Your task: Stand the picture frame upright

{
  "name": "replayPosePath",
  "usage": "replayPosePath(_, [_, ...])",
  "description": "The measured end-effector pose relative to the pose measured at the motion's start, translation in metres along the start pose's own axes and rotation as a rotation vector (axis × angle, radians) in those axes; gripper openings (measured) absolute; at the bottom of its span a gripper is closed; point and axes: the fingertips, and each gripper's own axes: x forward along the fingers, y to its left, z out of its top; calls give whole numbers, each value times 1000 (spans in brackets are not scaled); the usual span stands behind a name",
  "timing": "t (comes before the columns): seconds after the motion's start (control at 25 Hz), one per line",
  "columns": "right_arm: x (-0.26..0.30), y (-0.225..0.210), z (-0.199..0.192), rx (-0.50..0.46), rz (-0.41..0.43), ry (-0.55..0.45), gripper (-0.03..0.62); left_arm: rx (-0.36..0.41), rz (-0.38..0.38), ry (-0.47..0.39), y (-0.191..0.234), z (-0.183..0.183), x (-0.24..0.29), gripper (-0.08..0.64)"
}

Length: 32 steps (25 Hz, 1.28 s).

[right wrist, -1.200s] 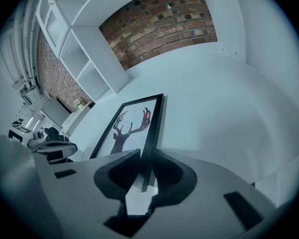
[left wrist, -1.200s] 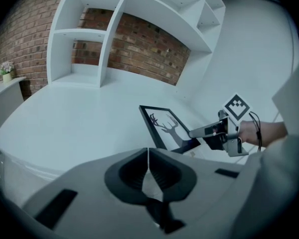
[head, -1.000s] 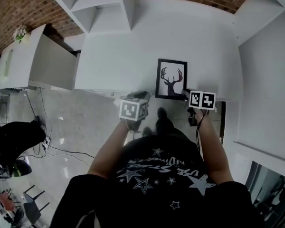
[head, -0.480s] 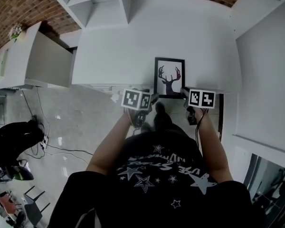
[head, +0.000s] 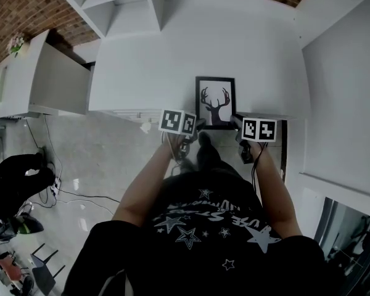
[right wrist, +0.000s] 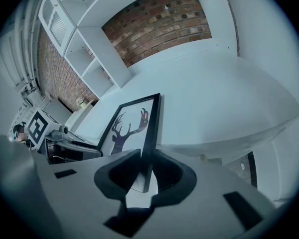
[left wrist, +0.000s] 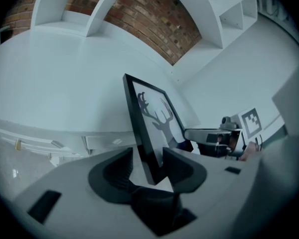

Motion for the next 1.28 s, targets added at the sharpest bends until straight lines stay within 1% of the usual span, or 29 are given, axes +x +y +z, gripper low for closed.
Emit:
replayPosePath(0.24, [0,0,0,-7,11,7,84,-24,-18,-12,1,2,0,175])
replayPosePath(0.32, [1,0,0,-12,13,12,84,-27,-24,-14,0,3,1,152])
replayPosePath(0.52, [3,0,-1,-20,9,21,83,-43,-8,-20,3,2,1,126])
replayPosePath(0.64, [4,-1,-1,-9,12,18,82,-51,-6,-21,4,3,2,112])
replayPosePath(0.8, [3,-2,0,25,38,-1,80,-34,-10,-35,0,4,-1,107])
replayPosePath(0.88, [2,-2,2,33,57,-15,78,-30,-9,-47,-1,6,-3,107])
replayPosePath(1.0, [1,-1,10,17,73,-35,78,-24,-1,-75,-1,11,-5,104])
replayPosePath(1.16, [1,3,28,-9,100,-69,78,-10,16,-135,-2,26,-13,103])
replayPosePath(1.28, [-1,9,45,-36,129,-104,78,17,36,-181,-3,41,-22,103])
